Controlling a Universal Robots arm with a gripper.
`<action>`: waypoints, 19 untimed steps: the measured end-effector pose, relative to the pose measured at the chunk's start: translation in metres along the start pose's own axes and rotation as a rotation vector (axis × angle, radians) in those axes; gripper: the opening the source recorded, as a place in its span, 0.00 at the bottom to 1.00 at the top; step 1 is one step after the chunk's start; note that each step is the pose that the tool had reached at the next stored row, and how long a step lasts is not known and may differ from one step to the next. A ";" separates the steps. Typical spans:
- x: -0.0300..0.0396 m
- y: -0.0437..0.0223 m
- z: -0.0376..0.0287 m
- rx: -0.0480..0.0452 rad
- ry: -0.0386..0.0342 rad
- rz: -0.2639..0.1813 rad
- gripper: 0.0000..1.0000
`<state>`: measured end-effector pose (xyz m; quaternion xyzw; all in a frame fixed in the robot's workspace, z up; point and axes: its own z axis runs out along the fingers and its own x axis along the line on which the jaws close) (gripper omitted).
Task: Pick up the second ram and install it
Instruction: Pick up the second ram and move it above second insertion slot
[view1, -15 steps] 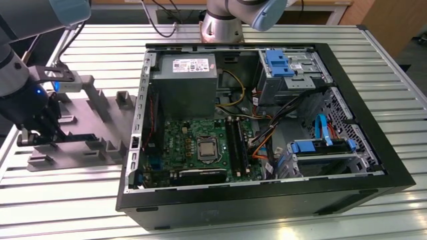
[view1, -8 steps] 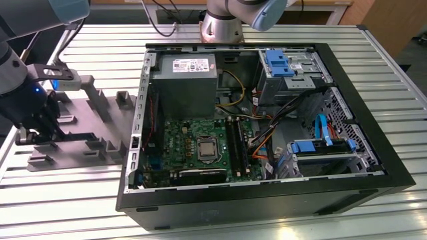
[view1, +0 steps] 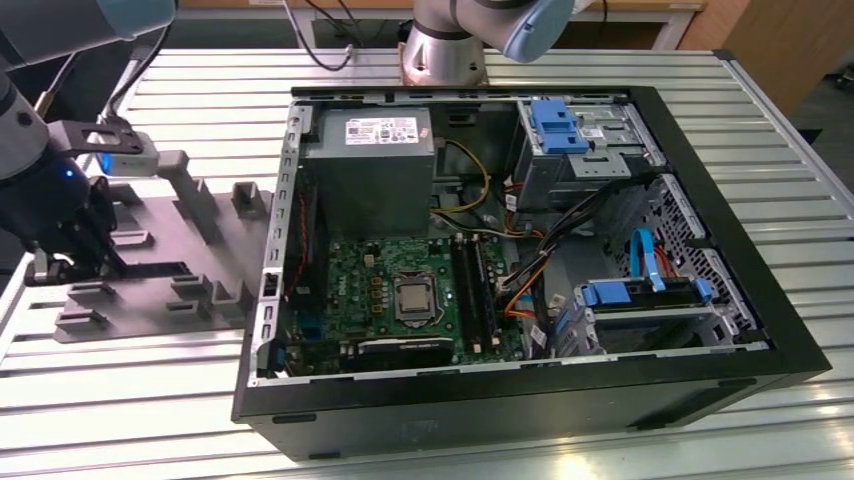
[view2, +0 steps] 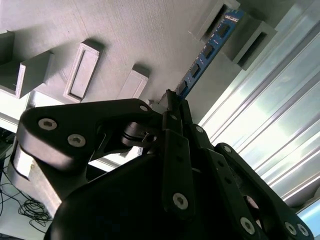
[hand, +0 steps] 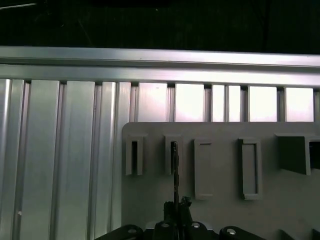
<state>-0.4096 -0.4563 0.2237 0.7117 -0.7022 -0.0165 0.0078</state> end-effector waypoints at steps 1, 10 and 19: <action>0.0000 0.0000 -0.0007 0.0001 0.0000 0.000 0.14; -0.0001 0.0003 -0.0106 0.0001 0.0000 0.000 0.14; -0.0003 0.0008 -0.0230 0.0001 0.0000 0.000 0.14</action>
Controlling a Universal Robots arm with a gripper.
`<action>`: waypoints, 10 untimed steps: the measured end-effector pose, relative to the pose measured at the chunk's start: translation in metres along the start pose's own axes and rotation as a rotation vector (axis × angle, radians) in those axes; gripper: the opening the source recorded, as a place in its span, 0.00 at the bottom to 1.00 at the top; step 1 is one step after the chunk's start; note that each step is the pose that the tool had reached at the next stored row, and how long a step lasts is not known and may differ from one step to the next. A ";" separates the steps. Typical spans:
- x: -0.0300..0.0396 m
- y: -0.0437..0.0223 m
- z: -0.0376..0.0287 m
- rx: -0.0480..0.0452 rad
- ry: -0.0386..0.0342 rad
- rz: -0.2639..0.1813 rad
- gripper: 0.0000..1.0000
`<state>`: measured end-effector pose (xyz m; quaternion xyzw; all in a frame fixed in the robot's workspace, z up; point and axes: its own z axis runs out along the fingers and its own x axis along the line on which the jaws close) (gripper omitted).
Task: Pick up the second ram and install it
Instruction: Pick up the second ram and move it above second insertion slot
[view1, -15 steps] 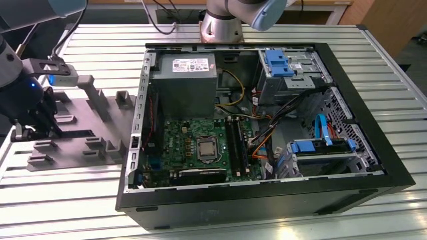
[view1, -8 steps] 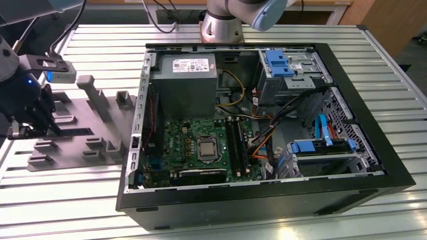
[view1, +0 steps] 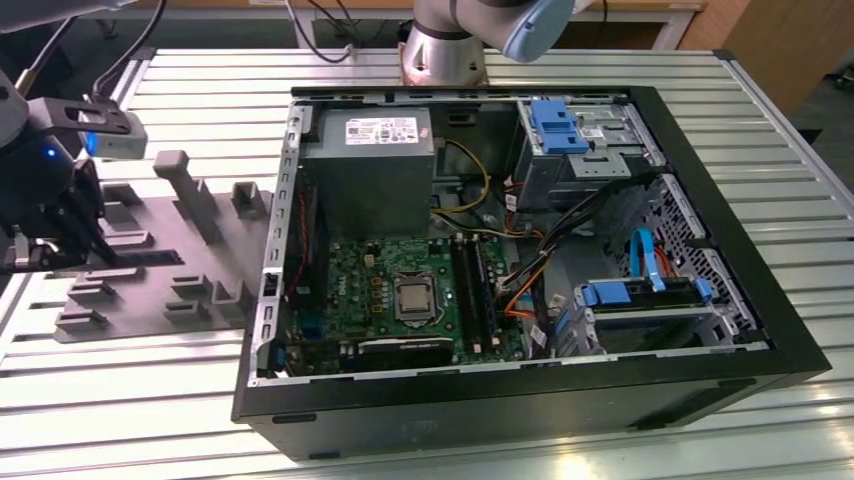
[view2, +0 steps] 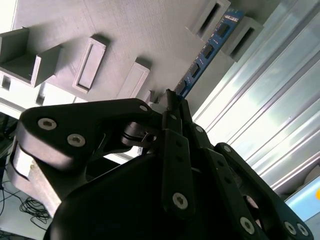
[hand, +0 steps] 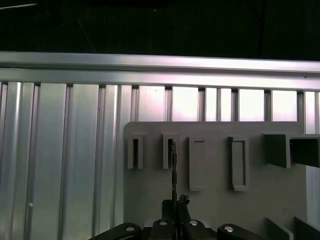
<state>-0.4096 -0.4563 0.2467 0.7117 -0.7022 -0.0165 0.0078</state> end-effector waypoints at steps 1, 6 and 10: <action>0.0000 0.0000 -0.0015 0.0001 0.0000 0.000 0.14; -0.0001 0.0003 -0.0088 0.0000 0.0000 0.000 0.14; -0.0002 0.0005 -0.0133 0.0000 0.0000 0.000 0.14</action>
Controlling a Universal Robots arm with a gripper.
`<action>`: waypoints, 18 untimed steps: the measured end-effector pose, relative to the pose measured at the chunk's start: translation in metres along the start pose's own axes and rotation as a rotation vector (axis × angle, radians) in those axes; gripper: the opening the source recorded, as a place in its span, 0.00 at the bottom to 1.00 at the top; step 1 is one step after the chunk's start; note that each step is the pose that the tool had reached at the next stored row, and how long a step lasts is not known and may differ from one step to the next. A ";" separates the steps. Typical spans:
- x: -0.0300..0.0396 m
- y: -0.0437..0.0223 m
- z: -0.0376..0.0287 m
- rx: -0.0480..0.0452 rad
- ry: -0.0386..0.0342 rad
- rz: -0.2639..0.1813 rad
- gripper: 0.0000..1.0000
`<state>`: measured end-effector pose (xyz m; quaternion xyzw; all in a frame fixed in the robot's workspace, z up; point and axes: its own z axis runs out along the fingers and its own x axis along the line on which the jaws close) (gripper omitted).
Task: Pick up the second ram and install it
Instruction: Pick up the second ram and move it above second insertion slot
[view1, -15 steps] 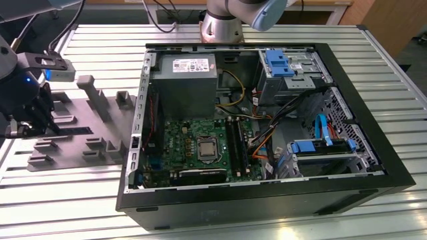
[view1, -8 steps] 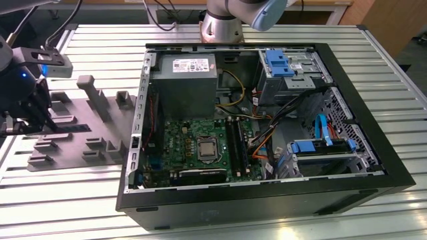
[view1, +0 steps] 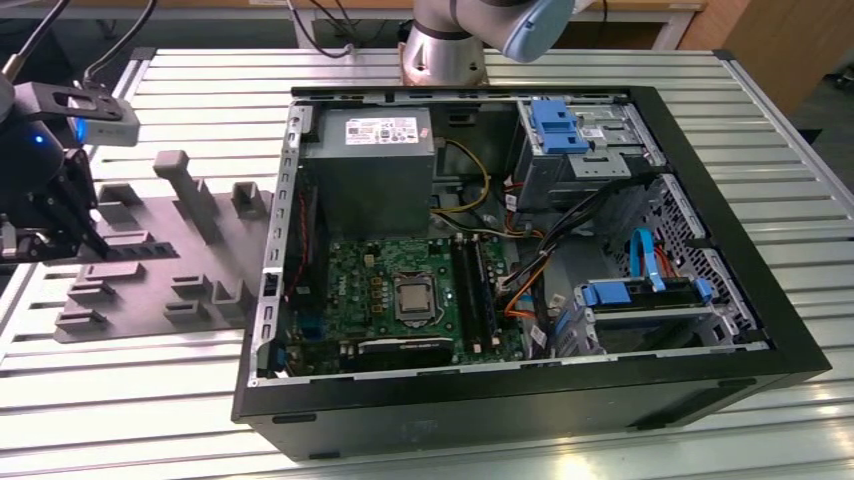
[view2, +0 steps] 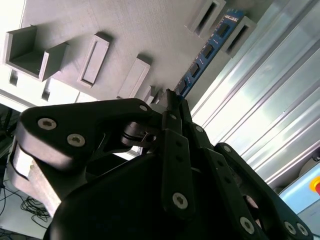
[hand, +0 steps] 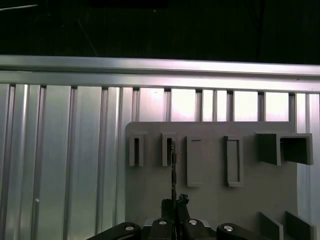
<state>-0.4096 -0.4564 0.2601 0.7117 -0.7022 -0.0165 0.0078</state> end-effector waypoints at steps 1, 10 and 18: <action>0.0000 0.0000 -0.0001 0.0001 -0.0001 0.000 0.14; 0.0000 0.0001 -0.0026 0.0000 0.0000 0.000 0.14; -0.0001 0.0002 -0.0051 -0.0001 0.0001 0.000 0.14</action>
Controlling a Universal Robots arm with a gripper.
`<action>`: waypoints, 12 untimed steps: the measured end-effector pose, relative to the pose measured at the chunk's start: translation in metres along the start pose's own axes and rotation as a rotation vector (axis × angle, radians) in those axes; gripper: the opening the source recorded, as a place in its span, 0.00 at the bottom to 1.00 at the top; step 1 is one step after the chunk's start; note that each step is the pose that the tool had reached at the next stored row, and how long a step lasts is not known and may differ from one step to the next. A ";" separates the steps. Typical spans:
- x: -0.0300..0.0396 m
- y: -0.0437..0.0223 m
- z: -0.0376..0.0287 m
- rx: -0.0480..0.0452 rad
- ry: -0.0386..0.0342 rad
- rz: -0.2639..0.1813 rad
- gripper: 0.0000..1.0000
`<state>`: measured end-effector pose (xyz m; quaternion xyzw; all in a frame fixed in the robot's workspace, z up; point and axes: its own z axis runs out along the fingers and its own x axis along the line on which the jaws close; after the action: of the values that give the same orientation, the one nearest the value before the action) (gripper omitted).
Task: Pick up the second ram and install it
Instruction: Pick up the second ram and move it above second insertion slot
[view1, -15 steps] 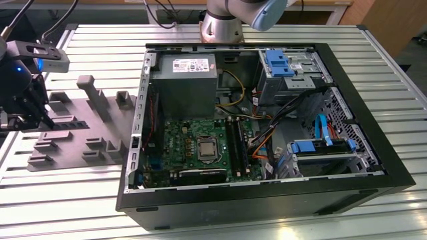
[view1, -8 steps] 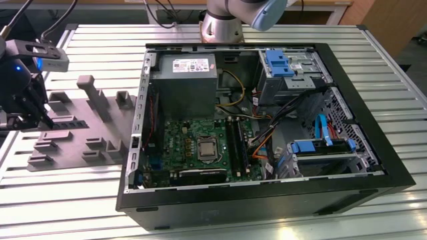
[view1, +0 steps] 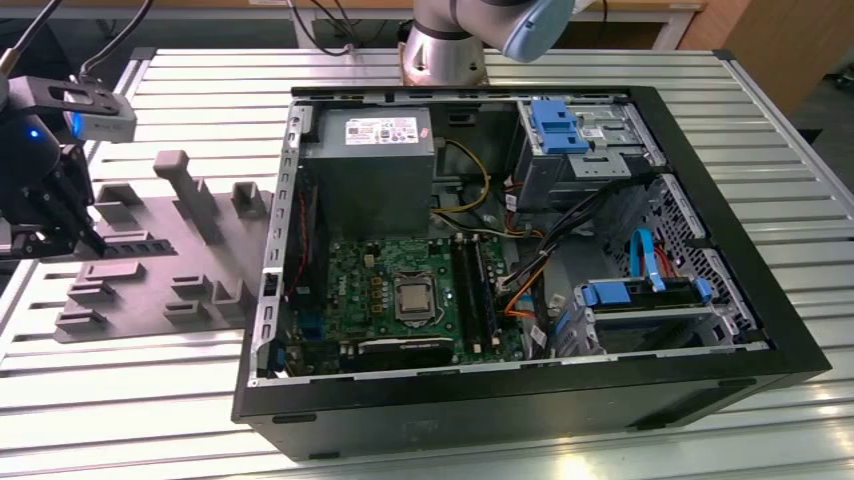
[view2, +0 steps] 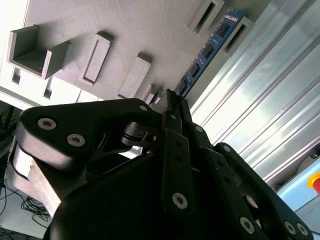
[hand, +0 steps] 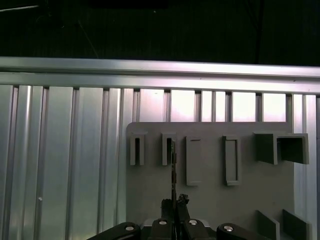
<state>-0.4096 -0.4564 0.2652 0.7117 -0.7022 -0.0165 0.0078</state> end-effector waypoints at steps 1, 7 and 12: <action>0.0000 0.0000 -0.0001 0.0000 0.0000 0.000 0.14; 0.0000 0.0000 -0.0011 0.0000 -0.0001 0.000 0.14; 0.0000 0.0001 -0.0020 0.0001 -0.0001 0.000 0.14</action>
<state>-0.4096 -0.4564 0.2672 0.7117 -0.7022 -0.0165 0.0078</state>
